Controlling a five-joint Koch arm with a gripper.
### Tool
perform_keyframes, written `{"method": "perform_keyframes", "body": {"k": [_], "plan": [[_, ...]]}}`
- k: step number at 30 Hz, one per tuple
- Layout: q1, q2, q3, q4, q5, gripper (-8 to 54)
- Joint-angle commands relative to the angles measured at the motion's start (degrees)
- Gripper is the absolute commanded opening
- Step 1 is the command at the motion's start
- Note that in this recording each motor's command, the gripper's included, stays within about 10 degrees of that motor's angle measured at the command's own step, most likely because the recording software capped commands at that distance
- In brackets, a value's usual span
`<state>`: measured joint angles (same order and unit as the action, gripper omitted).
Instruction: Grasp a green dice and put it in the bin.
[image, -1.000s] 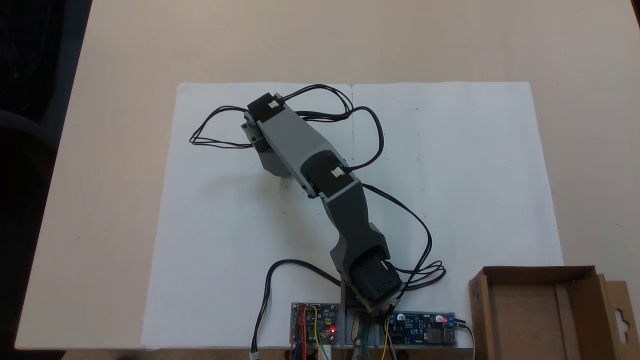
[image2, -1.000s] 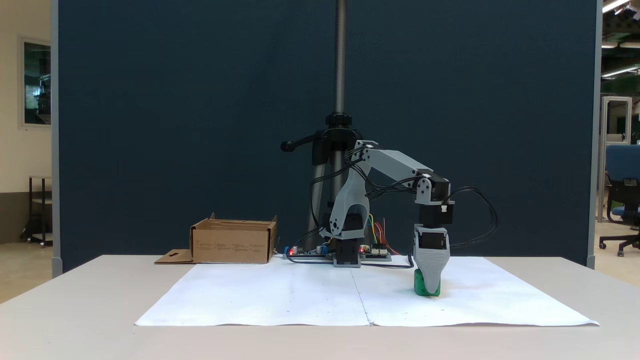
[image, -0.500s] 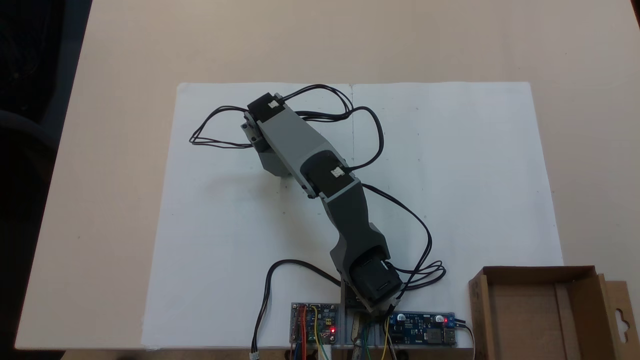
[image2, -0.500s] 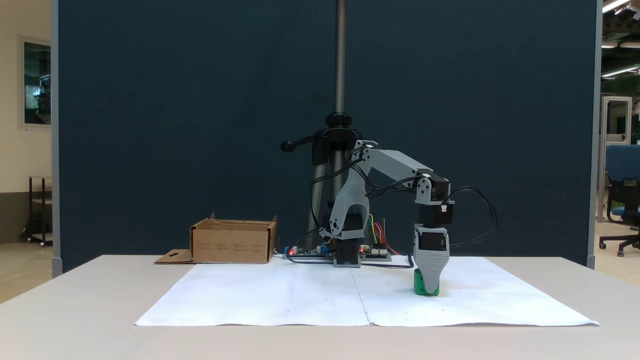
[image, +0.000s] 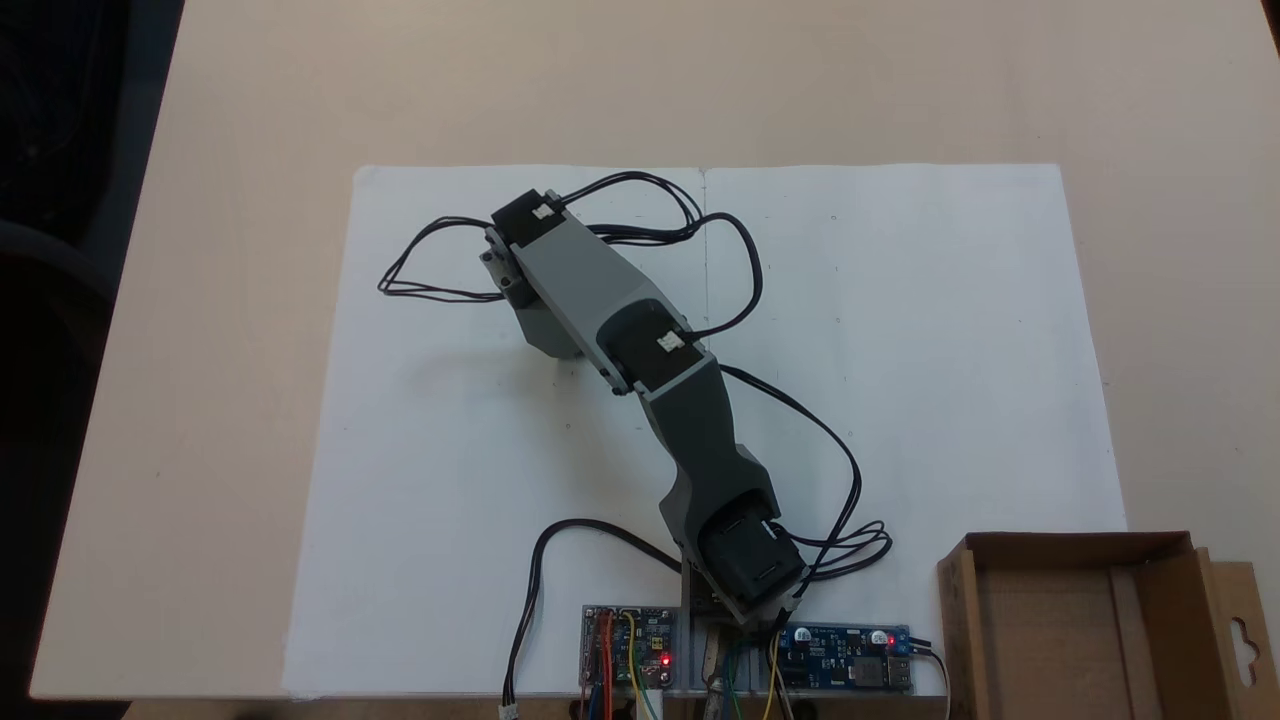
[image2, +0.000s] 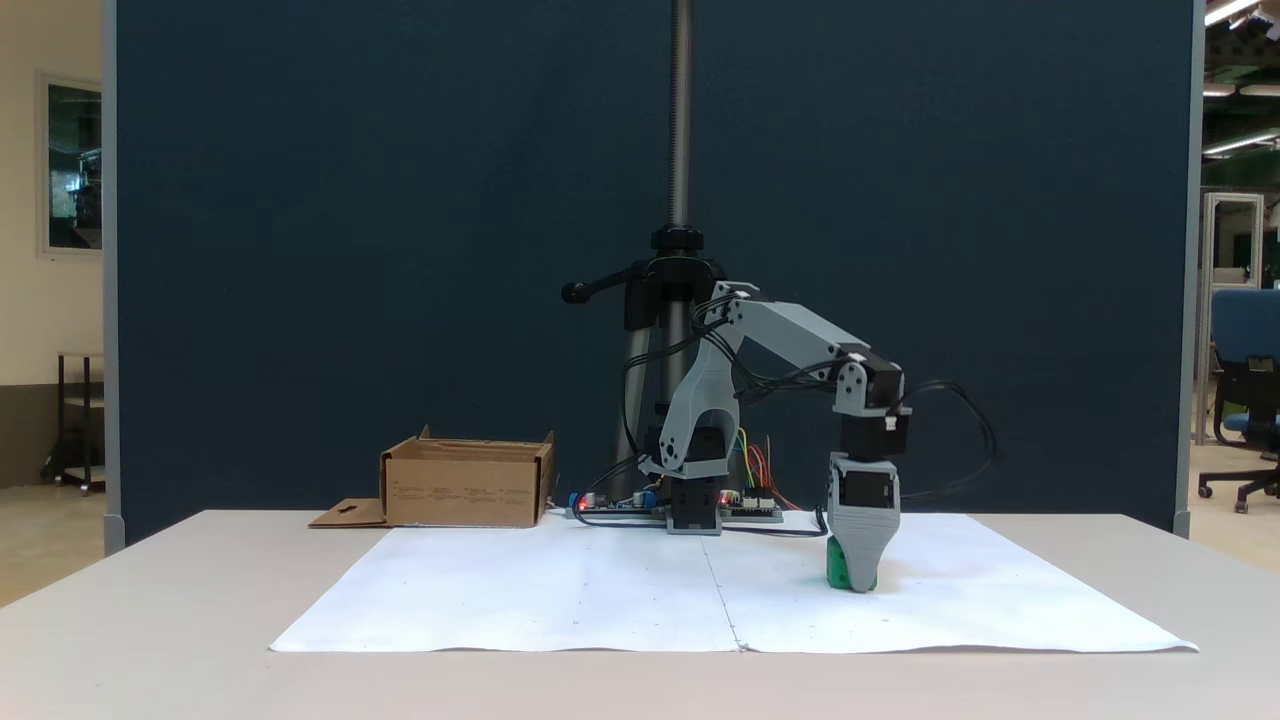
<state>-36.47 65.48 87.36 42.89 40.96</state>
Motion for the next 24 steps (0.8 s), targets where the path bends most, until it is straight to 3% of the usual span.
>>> {"method": "perform_keyframes", "body": {"k": [1, 4, 17, 24], "plan": [[-0.7, 0.9, -1.8, -0.4, 4.0, 20.7], [-0.5, 0.9, -1.8, -0.3, 4.1, 12.1], [4.6, 2.2, -1.8, -0.3, 4.0, 12.1], [18.0, 11.6, -0.8, 0.2, 2.6, 12.1]]}}
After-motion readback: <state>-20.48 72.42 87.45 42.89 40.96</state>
